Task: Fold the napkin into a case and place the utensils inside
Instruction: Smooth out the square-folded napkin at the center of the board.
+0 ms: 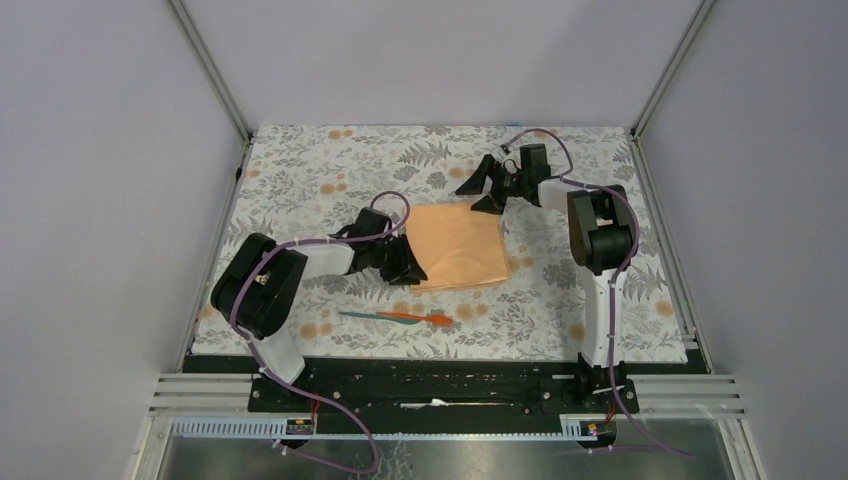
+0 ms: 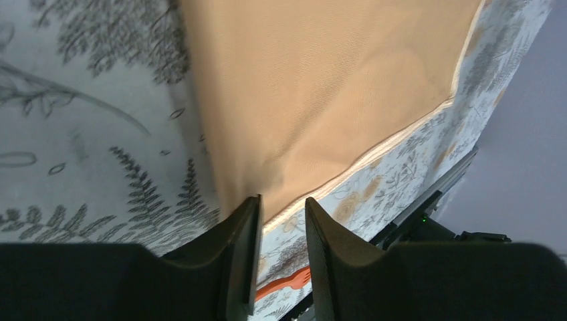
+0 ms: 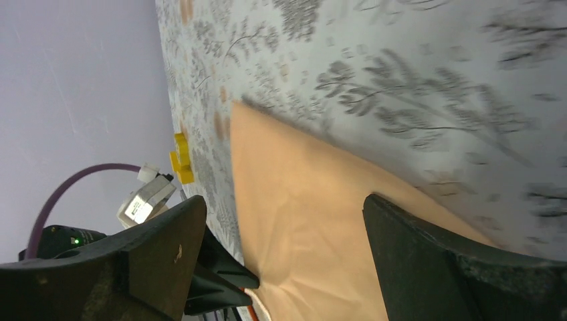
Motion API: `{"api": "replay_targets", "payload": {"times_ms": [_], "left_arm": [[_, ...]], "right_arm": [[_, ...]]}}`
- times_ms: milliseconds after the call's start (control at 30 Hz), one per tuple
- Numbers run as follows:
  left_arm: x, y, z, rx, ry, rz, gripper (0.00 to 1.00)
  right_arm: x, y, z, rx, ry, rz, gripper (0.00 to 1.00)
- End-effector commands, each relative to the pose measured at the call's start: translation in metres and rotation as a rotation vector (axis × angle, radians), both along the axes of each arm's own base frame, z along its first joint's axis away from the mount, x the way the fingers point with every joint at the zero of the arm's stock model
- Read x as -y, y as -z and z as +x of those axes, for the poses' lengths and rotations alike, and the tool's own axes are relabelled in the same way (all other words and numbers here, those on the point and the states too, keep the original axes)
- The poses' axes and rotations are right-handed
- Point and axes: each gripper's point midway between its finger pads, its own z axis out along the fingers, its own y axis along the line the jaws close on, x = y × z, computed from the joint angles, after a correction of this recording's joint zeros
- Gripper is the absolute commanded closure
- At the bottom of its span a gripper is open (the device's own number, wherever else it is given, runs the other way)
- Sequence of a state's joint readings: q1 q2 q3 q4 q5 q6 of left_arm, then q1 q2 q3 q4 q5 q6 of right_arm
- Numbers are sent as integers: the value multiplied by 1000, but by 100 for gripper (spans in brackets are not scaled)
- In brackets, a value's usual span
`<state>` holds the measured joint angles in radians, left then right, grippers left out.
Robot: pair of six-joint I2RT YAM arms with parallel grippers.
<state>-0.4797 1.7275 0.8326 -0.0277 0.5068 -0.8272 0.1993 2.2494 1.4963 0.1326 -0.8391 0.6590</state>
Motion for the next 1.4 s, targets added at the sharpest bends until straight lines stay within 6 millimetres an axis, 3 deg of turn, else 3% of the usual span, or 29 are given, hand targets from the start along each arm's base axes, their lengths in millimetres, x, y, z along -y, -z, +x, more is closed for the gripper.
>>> {"api": "replay_targets", "payload": {"times_ms": [0, 167, 300, 433, 600, 633, 767, 900, 967, 1000, 1133, 1233, 1367], "left_arm": [[-12, 20, -4, 27, -10, 48, 65], [-17, 31, -14, -2, -9, 60, 65], [-17, 28, -15, -2, -8, 62, 65], [-15, 19, -11, 5, 2, 64, 64], [-1, -22, 5, 67, 27, 4, 56], [2, -33, 9, 85, 31, -14, 55], [14, -69, 27, 151, 42, -60, 47], [19, -81, 54, 178, 26, -76, 44], [19, -80, 72, 181, 0, -87, 40], [19, -78, 81, 184, -11, -88, 38], [17, -64, 119, 186, -50, -60, 33], [13, -45, 135, 175, -66, -26, 31], [2, -18, 139, 160, -75, 54, 29]], "right_arm": [[19, 6, 24, 61, 17, 31, 6], [35, 44, 40, 15, 52, 41, 6], [40, 55, 56, 1, 66, 64, 6], [42, 40, 77, 24, 73, 104, 6], [47, -17, 89, 86, 75, 50, 5], [52, -25, 81, 71, 72, -5, 1], [73, -65, 56, 120, 117, -175, 0], [74, -80, 7, 105, 122, -210, 0], [67, -75, -20, 82, 114, -191, 1], [62, -62, -40, 47, 101, -175, 2], [43, -48, -87, 25, 42, -112, 7], [44, -26, -114, -6, 14, -143, 9], [60, 3, -142, -42, 26, -230, 9]]}}
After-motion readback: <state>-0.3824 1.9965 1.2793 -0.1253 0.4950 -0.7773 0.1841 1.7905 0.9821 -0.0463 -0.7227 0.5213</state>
